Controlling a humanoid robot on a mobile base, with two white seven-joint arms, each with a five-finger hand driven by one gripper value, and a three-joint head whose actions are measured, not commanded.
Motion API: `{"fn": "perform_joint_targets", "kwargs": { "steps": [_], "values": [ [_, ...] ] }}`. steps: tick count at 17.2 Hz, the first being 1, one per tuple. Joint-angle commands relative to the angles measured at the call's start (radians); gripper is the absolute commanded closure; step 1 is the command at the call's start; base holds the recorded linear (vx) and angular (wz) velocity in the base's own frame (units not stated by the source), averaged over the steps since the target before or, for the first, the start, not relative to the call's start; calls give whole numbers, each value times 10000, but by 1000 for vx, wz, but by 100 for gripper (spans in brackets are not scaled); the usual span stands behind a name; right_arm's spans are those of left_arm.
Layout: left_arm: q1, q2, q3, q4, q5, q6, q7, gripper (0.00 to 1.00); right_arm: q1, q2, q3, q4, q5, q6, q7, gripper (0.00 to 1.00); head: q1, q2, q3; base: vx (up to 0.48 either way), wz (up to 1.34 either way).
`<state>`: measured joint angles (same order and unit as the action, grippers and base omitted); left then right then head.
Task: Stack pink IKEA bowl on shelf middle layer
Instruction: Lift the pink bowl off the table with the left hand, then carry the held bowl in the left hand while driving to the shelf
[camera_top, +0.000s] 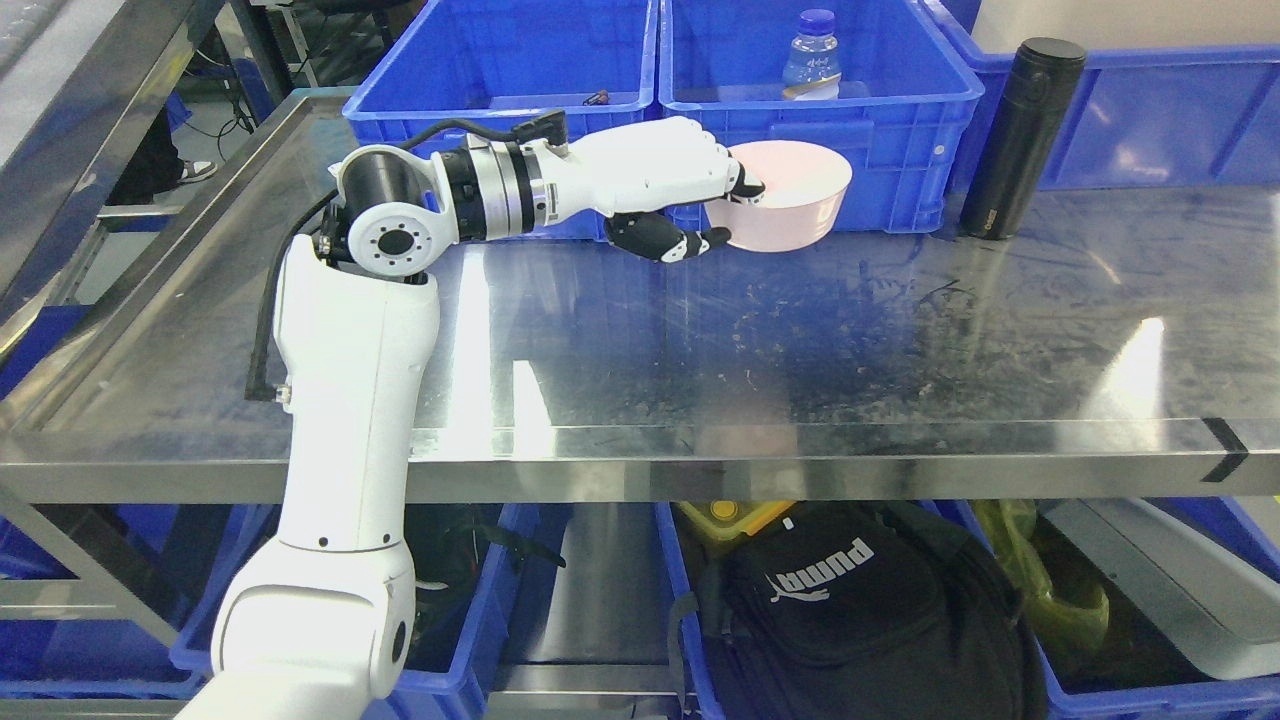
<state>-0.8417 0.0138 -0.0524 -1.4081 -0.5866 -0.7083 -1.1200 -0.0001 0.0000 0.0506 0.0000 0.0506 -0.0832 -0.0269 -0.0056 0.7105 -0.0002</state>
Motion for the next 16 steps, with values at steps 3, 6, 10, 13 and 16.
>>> {"fn": "perform_joint_targets", "kwargs": {
  "steps": [3, 6, 10, 13, 16],
  "values": [
    [117, 36, 1168, -814, 359, -203, 32, 100, 216, -175, 0, -175, 0, 4, 8, 0, 0, 0, 0, 0, 70],
    [225, 36, 1122, -814, 466, -188, 63, 100, 216, -175, 0, -175, 0, 4, 8, 0, 0, 0, 0, -43, 334],
    [240, 36, 1092, -753, 482, -142, 63, 100, 216, -175, 0, -175, 0, 4, 8, 0, 0, 0, 0, -78, 822],
    [240, 36, 1076, -691, 482, -111, 63, 100, 216, -175, 0, -175, 0, 4, 8, 0, 0, 0, 0, -65, 1190],
    [256, 36, 1015, -691, 482, -111, 63, 100, 216, -175, 0, -175, 0, 4, 8, 0, 0, 0, 0, -57, 1230]
  ]
}}
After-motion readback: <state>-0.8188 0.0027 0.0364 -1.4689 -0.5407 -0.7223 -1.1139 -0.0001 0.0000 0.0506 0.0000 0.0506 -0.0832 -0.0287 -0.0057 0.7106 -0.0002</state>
